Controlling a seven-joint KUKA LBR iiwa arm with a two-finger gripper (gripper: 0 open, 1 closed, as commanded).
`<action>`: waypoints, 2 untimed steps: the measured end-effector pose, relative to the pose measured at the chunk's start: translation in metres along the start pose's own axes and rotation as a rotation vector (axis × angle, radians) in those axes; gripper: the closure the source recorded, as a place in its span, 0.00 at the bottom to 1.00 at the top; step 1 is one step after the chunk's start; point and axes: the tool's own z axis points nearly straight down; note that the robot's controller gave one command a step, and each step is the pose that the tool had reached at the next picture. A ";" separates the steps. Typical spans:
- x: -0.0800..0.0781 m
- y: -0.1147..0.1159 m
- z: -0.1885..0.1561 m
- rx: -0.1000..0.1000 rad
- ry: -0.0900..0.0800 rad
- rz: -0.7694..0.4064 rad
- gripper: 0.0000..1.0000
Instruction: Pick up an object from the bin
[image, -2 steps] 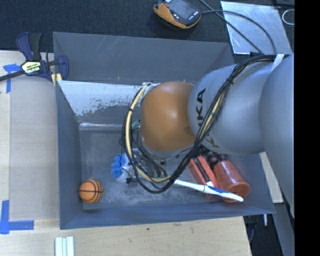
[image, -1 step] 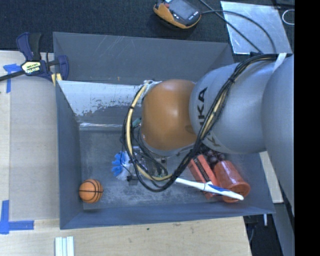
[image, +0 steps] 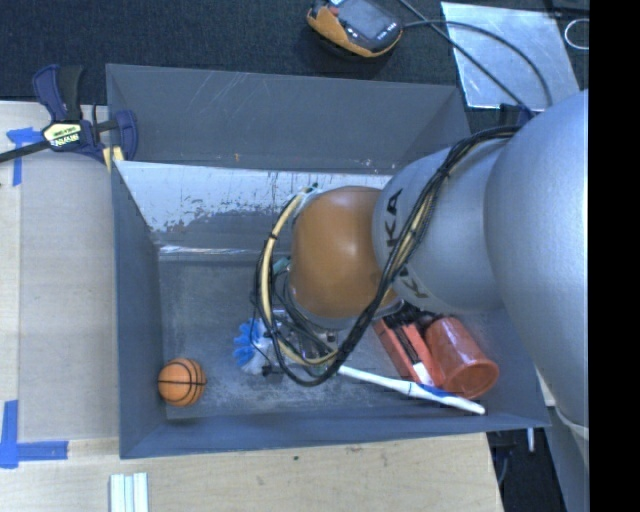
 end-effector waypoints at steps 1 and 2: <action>-0.006 0.004 0.008 -0.003 -0.010 0.024 0.00; -0.008 -0.025 0.029 -0.001 -0.001 0.004 1.00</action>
Offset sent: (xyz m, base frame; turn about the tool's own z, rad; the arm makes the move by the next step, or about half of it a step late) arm 0.0058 -0.0255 -0.0305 0.0024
